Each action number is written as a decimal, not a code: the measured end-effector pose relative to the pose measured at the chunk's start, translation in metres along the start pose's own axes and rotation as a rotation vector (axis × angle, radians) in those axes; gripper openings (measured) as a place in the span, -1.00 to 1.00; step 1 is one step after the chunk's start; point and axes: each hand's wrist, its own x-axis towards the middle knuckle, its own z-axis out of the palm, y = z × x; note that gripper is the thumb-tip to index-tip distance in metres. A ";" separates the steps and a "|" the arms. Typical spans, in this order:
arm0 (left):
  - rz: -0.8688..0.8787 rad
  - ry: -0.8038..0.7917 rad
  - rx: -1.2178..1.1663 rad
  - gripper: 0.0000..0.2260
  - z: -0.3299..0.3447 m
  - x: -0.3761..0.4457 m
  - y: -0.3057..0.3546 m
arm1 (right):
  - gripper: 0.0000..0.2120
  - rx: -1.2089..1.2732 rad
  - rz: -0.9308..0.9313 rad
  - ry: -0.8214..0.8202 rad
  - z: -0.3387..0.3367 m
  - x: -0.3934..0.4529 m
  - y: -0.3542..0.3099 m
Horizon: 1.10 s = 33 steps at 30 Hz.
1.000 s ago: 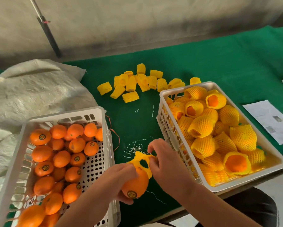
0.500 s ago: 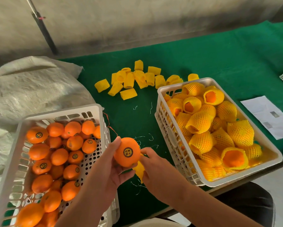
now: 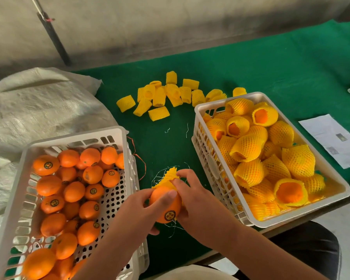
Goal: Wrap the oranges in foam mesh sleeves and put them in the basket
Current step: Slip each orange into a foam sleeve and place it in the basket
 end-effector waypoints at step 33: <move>0.551 0.524 0.363 -0.32 0.020 0.007 -0.019 | 0.01 0.274 0.125 0.177 -0.009 0.007 -0.039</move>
